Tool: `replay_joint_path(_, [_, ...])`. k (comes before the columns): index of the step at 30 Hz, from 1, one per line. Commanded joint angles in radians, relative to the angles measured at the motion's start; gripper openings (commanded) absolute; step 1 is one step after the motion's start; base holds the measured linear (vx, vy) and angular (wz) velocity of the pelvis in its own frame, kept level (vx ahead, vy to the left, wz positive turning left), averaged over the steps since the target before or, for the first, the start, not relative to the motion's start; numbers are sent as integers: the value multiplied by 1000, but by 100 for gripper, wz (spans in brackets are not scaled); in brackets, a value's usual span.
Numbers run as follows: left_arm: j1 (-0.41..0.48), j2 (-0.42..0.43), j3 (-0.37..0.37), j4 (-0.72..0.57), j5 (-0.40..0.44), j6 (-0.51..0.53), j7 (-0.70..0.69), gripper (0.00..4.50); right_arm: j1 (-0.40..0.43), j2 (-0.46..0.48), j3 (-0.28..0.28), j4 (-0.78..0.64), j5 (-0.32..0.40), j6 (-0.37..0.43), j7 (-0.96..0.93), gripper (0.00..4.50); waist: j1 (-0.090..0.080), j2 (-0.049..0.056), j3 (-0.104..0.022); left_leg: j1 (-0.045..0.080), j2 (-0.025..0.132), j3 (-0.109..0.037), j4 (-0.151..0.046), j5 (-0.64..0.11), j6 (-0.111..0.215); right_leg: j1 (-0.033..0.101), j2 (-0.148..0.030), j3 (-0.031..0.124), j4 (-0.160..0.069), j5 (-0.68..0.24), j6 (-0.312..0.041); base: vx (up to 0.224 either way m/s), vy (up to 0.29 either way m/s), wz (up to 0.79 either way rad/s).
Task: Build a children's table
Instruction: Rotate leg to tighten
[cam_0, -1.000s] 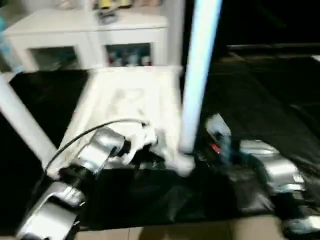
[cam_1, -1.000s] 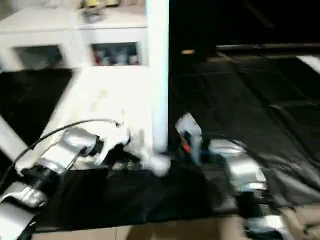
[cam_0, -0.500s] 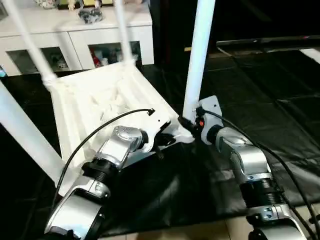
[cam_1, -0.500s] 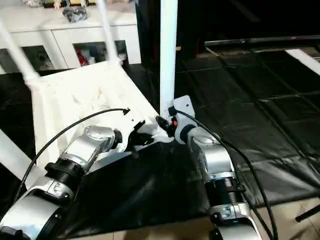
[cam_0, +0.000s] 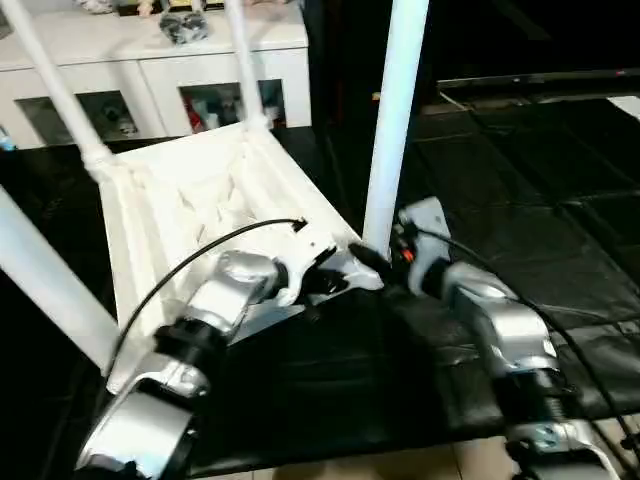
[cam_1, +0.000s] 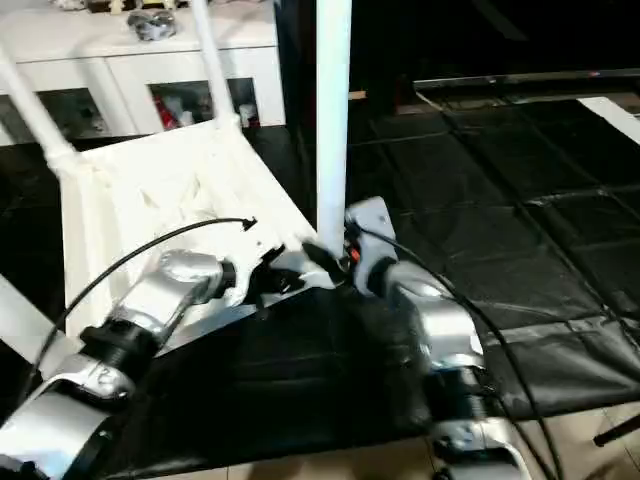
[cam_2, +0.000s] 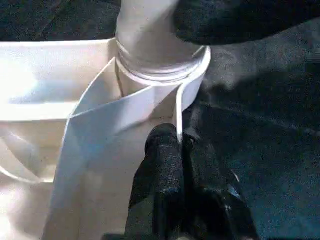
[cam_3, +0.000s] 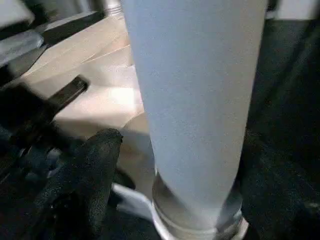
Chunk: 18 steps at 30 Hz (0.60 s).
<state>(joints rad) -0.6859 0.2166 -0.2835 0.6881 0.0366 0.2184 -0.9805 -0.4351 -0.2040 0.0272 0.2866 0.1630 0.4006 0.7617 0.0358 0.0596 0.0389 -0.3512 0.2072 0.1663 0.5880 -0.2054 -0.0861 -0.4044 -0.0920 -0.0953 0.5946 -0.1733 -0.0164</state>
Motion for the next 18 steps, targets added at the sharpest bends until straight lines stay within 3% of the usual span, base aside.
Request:
replay_joint_path(1, [0, 18, -27, -37, -6, -46, -81, 0, 8, -31, 40, -23, 20, -29, 96, 395, 7, -12, -65, -7, 12, 2, -57, -93, 94, 72, -47, 45, -61, -107, -238, 0, 0, 0])
replay_joint_path(6, [25, 59, -65, -70, -20, -110, -216, 0, 16, -117, 42, -45, 66, -26, 267, 405, 25, -8, -65, -5, 18, 5, -56, -105, 103, 70, -48, 45, -56, -106, -249, 0, 0, 0])
replay_joint_path(12, [52, 108, -132, -106, -18, -182, -380, 0, 9, -228, 106, -23, 90, -102, 512, 405, 54, -11, -66, 1, 22, 8, -55, -118, 98, 63, -50, 47, -54, -118, -252, 0, 0, 0])
replay_joint_path(18, [56, 118, -152, -112, -6, -213, -417, 0, -17, -253, 133, 9, 108, -108, 622, 405, 61, -18, -65, -4, 21, 7, -55, -111, 95, 65, -51, 47, -54, -137, -242, 0, 0, 0])
